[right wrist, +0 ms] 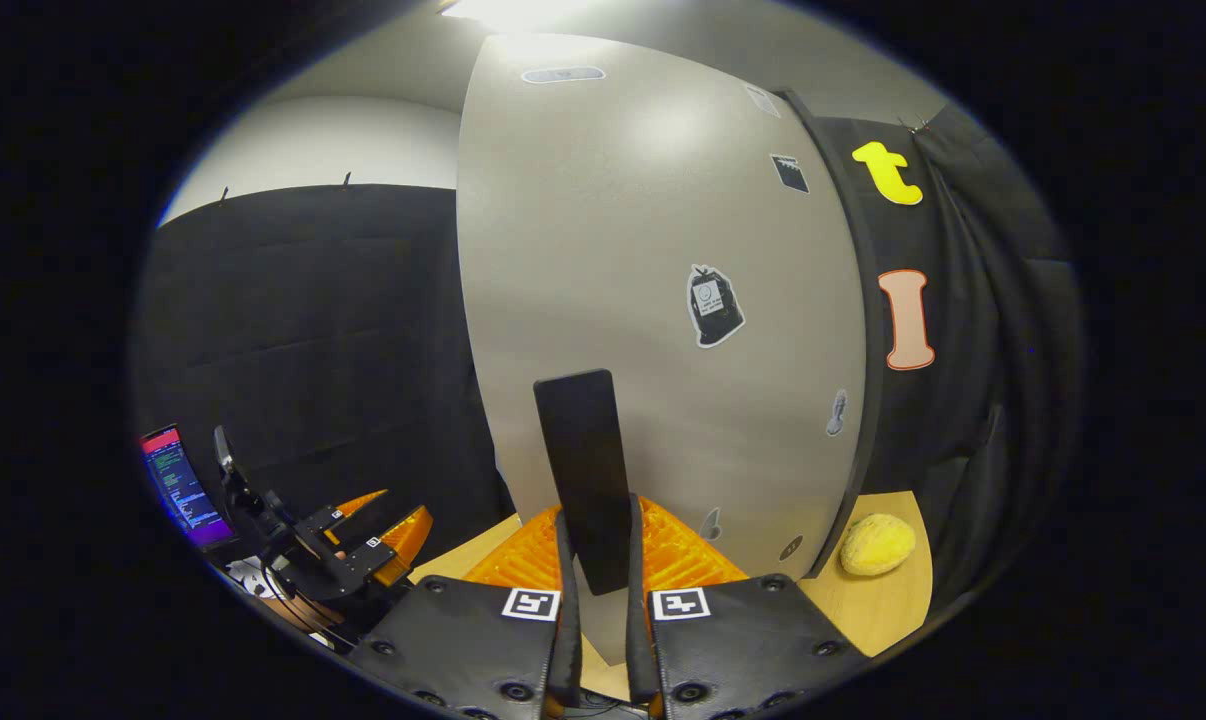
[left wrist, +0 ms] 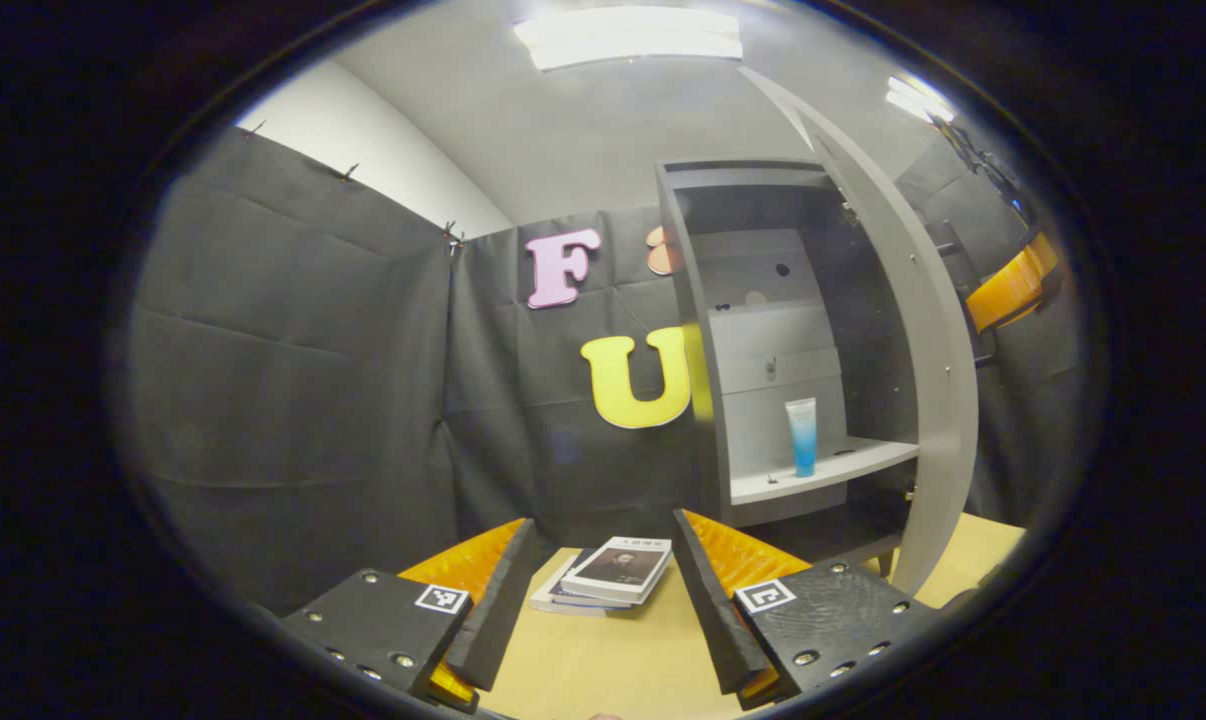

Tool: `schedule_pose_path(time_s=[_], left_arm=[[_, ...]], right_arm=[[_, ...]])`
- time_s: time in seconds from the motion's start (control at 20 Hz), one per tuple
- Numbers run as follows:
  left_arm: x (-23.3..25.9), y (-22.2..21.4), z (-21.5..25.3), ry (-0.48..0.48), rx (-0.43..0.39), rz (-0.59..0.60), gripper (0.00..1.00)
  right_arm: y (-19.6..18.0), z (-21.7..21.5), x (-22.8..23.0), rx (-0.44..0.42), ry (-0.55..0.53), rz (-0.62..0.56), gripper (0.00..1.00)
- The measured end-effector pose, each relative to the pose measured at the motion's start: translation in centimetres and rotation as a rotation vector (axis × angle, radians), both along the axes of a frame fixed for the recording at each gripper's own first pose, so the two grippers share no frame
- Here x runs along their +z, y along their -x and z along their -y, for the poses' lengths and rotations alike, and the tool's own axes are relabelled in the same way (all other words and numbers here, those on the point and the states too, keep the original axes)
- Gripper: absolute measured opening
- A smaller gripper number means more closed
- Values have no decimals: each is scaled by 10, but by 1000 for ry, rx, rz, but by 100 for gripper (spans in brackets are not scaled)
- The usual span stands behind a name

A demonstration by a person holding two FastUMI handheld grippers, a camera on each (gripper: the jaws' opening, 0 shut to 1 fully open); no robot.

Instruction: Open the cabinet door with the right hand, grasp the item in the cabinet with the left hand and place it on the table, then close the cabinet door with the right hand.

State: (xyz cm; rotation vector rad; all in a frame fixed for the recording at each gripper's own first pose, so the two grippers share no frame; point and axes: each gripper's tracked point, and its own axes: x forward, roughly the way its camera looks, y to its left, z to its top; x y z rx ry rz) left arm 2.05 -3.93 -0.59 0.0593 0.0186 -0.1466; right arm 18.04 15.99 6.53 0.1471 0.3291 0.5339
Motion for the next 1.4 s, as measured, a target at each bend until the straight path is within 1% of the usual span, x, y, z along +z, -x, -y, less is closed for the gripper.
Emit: schedule_pose_path(time_s=[0.25,0.45,0.5,0.55,0.6,0.65,0.8,0.95,1.0,1.05,1.15,1.2,1.25,1.4], left_arm=[[-1,5,38,6,-60,2,81],[0,10,59,31,-88,8,81],[-3,12,65,33,-97,-3,81],[-5,11,70,32,-105,-9,81],[-5,12,76,30,-112,-12,81],[-5,12,80,28,-118,-13,81],[4,16,92,31,-121,11,81],[-1,23,106,43,-135,-1,81],[0,27,110,43,-140,-6,81],[1,29,112,41,-142,-4,81],[5,34,117,41,-142,5,81],[5,35,119,42,-142,9,82],[5,39,121,44,-142,10,81],[3,47,128,48,-137,6,81]], right_arm=[[11,29,0,-4,1,1,19],[26,53,2,-29,36,11,19],[28,60,2,-40,44,12,17],[30,68,3,-53,45,16,19],[33,73,2,-62,41,20,17],[34,78,3,-67,34,27,19],[38,93,2,-84,10,30,18],[39,108,4,-122,44,55,18],[38,115,2,-138,74,74,18],[38,123,1,-159,111,94,14],[38,142,-1,-206,159,121,14],[37,149,-3,-228,159,122,14],[36,157,-4,-246,145,116,18],[36,177,-4,-303,119,108,18]])
